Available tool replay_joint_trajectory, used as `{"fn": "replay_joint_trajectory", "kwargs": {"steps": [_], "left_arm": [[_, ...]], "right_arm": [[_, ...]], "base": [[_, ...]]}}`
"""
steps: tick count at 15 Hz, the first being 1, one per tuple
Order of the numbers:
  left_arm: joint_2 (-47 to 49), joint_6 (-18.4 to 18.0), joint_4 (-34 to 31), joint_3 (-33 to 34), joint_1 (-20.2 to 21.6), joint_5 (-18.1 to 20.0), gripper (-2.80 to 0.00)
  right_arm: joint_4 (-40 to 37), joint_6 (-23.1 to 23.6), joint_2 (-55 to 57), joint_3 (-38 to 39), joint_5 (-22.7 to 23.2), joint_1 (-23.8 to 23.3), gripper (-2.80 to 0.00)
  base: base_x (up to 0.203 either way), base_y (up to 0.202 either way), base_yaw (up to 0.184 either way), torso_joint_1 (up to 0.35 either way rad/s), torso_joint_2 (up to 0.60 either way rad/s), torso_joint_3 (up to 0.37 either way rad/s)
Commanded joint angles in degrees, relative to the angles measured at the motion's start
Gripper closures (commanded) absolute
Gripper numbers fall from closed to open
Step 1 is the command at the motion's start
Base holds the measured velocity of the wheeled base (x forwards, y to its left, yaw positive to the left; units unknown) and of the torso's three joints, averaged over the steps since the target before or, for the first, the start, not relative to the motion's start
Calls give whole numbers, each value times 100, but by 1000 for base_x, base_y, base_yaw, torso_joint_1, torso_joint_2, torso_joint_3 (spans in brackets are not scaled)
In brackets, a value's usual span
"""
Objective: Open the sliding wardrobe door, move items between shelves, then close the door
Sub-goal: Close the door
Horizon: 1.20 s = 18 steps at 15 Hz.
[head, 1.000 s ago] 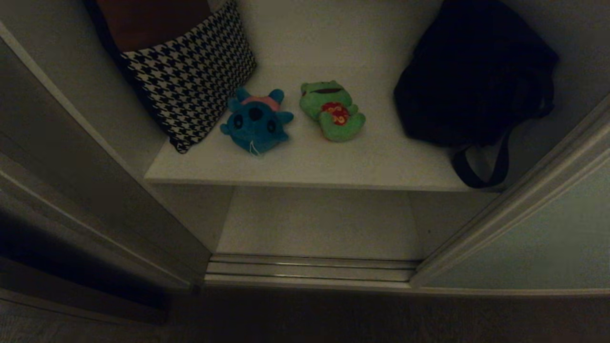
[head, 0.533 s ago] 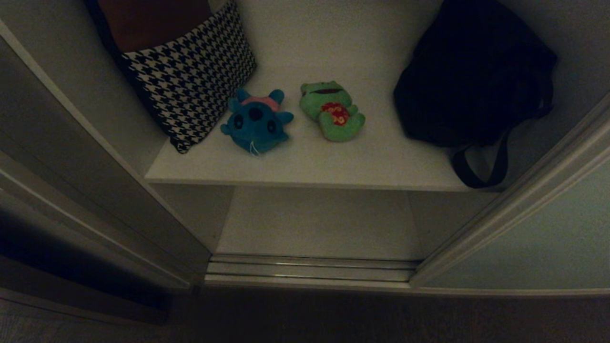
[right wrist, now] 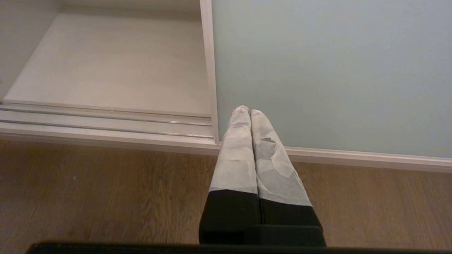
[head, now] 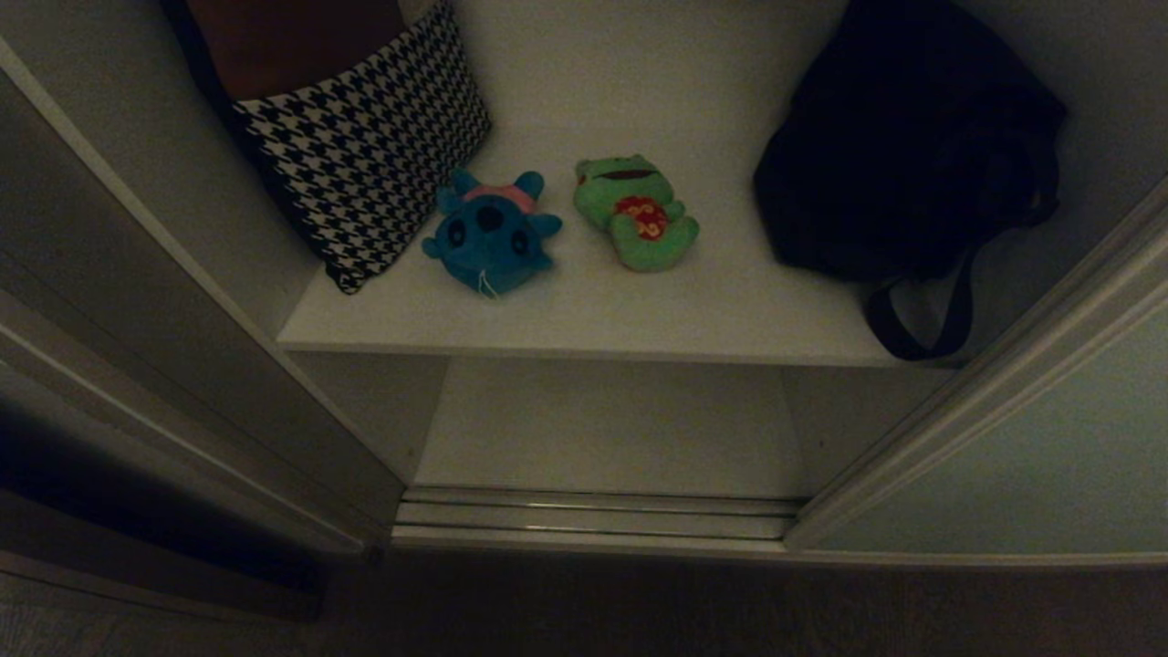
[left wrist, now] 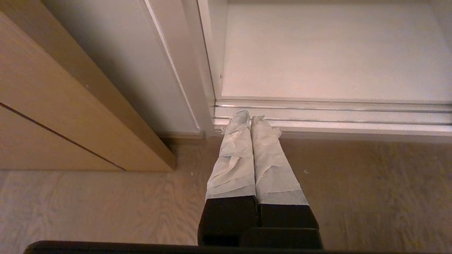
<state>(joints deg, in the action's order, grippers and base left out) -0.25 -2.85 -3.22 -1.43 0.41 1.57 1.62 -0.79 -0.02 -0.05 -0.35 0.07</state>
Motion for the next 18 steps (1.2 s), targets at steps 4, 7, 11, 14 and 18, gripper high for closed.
{"fn": "replay_joint_trajectory", "kwargs": {"steps": [4, 7, 11, 14, 18], "left_arm": [[16, -23, -12, 2, 2, 10, 0], [16, -33, -12, 2, 2, 0, 0], [16, -67, -12, 11, -4, 1, 0], [16, -106, -12, 11, 2, 1, 0], [16, -84, -3, 2, 2, 19, 0]], "right_arm": [[5, -1, -15, 5, 0, 1, 0], [5, -1, -15, 5, 0, 1, 0], [5, -1, -15, 1, 0, 1, 0], [5, -1, -15, 2, -3, 1, 0], [5, -1, -15, -4, 0, 1, 0]], "base": [[0, 0, 0, 0, 0, 0], [0, 0, 0, 0, 0, 0], [-59, 0, 0, 2, 2, 0], [-197, 0, -1, -1, 5, 3], [-77, 0, -2, -4, 2, 3]]}}
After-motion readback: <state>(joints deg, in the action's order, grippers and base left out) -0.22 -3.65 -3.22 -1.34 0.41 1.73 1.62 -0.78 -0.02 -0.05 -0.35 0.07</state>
